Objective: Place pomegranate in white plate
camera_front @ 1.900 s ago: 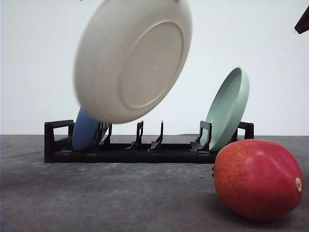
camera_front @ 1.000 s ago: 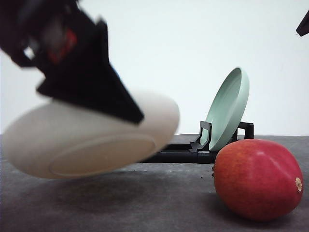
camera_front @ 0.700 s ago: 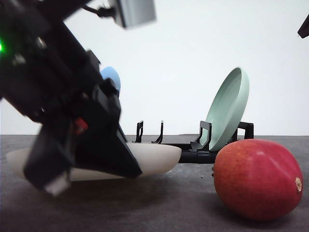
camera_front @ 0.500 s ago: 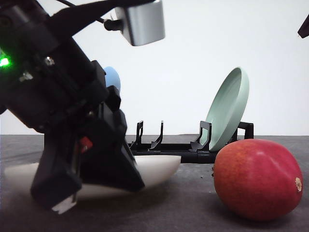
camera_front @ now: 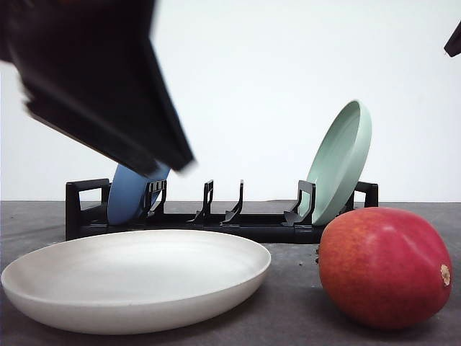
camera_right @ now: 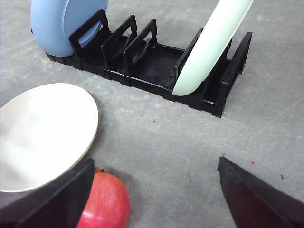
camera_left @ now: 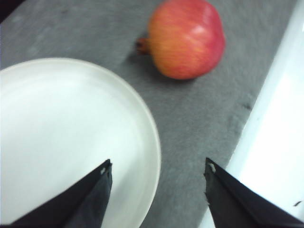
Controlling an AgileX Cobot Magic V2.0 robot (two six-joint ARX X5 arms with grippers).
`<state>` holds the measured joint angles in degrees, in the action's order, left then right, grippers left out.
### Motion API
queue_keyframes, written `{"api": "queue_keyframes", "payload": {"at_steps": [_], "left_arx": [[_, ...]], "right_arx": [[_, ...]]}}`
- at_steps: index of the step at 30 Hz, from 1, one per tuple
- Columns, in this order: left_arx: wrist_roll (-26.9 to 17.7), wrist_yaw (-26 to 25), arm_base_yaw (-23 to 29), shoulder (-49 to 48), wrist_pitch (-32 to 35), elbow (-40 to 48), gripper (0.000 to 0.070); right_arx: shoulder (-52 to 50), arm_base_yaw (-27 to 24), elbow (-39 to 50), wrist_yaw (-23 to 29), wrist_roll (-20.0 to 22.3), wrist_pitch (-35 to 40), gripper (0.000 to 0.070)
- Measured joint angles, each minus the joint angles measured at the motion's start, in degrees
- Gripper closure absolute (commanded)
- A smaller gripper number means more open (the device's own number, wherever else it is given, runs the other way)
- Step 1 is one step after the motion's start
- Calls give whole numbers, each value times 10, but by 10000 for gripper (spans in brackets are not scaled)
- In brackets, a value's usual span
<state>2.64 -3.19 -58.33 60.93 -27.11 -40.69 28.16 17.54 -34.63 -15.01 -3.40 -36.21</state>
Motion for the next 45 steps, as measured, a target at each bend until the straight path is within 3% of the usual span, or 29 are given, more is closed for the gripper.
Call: {"api": "queue_keyframes", "payload": {"at_steps": [6, 12, 19, 28, 30, 33, 36, 45], "left_arx": [[40, -28, 139, -93, -67, 0, 334], [43, -58, 296, -165, -115, 0, 334], [31, -71, 424, -203, -122, 0, 336], [15, -72, 449, -205, -122, 0, 336], [14, -72, 449, -205, -122, 0, 336], [14, -72, 449, -205, -122, 0, 336], [12, -72, 449, -205, -122, 0, 336], [11, -72, 449, -205, -122, 0, 336]], "right_arx": [[0, 0, 0, -30, -1, 0, 176], [8, 6, -1, -76, -20, -3, 162], [77, 70, -1, -76, -61, -6, 159], [210, 219, -8, 73, -150, -6, 134], [237, 247, -16, 101, -166, -3, 44], [271, 277, -25, 141, -178, 2, 2], [301, 291, -25, 162, -181, 12, 0], [383, 293, -25, 162, -185, 41, 0]]}}
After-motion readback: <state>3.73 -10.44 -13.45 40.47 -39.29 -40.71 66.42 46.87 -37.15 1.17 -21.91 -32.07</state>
